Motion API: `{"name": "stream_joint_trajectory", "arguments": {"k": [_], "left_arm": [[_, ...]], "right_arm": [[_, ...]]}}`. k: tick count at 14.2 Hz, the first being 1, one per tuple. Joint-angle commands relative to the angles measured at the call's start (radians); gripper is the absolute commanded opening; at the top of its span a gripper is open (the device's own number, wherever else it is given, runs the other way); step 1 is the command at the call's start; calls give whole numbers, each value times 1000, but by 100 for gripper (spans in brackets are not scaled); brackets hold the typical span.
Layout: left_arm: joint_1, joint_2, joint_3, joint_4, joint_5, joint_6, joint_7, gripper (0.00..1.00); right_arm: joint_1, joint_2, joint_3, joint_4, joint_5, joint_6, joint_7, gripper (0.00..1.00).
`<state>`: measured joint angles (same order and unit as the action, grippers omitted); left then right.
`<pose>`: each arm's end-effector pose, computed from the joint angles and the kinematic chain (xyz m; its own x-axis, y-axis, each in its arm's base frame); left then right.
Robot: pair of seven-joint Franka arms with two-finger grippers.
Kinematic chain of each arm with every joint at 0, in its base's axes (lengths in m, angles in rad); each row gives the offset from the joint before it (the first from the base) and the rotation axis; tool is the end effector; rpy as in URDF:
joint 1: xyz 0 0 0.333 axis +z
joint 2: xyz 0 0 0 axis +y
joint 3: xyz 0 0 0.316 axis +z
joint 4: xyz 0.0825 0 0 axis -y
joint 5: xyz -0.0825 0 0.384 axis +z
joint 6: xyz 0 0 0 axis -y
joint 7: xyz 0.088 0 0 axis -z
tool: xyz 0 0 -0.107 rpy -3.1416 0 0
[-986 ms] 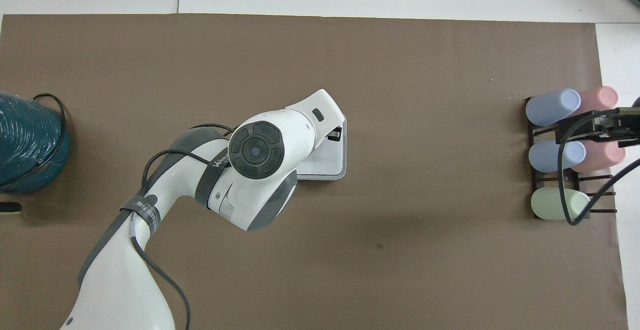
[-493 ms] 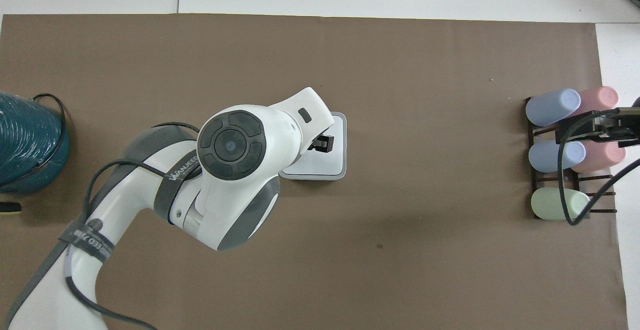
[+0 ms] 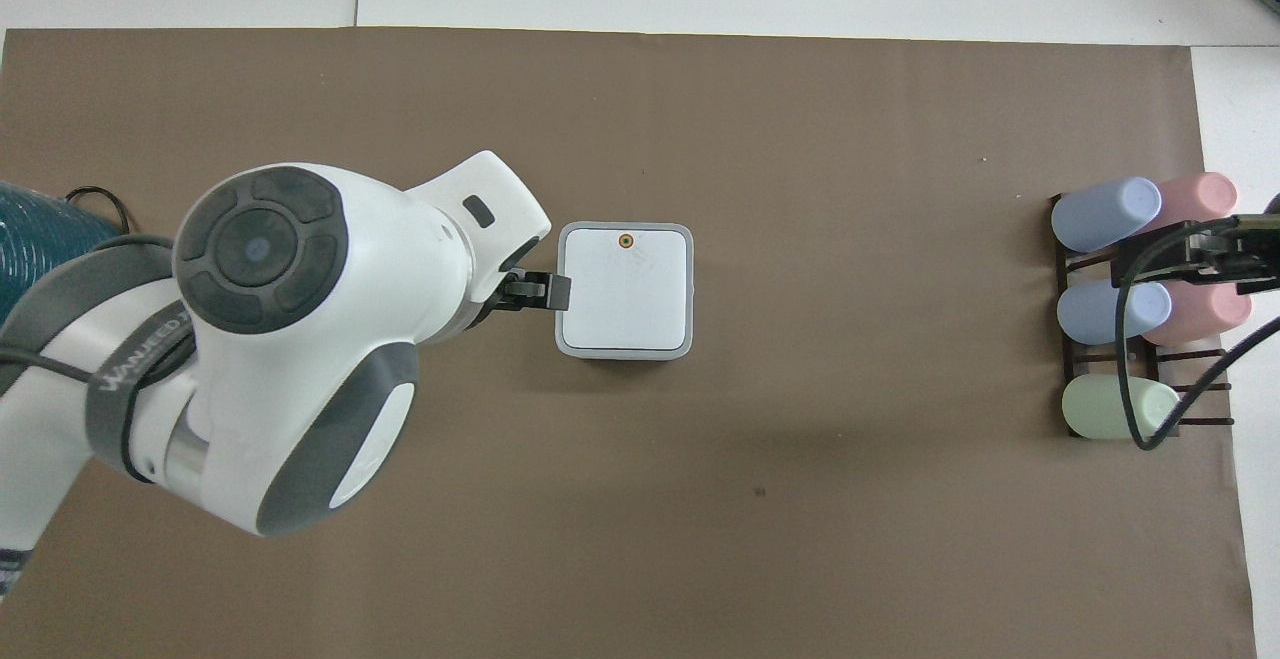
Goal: Close trash can lid
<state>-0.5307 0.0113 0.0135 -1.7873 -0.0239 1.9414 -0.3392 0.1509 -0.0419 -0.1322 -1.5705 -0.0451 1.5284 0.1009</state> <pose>0.5043 -0.2888 0.5483 0.9783 -0.1644 0.1264 -0.1740 -0.9823 0.0691 0.5375 0.0034 0.6437 0.9965 -0.0838 0.0035 -0.0839 -0.9957 0.0394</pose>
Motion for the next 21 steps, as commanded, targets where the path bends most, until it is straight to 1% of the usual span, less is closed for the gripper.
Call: {"name": "stream_joint_trajectory", "arguments": {"k": [1,4,7,11,13,15,17,18,20,21], "left_arm": [[78,-73,-7,-20,21,-96,101,100],[150,-117,-4,-17,21,-174,196,100],[230,-126,11,-8,19,-246,313,100],[305,-125,36,84,19,-366,386,100],[316,-125,89,106,19,-380,431,100],[317,-117,134,137,21,-386,466,100],[319,-91,175,193,22,-413,482,100],[330,-80,181,215,19,-427,483,100],[392,-47,162,249,10,-449,485,100],[397,-36,160,273,-2,-459,488,100]], "right_arm": [[3,-16,-9,-11,16,-13,-24,100],[3,-16,-9,-13,16,-11,-24,100],[3,-16,-7,-11,16,-13,-24,100],[3,-16,-7,-13,16,-13,-24,100],[3,-16,-9,-13,16,-13,-24,100],[3,-16,-9,-13,16,-11,-24,100],[3,-16,-9,-13,16,-13,-24,100],[3,-16,-9,-11,16,-13,-24,100],[3,-18,-9,-11,16,-13,-24,100],[3,-16,-7,-13,16,-11,-24,100]]}}
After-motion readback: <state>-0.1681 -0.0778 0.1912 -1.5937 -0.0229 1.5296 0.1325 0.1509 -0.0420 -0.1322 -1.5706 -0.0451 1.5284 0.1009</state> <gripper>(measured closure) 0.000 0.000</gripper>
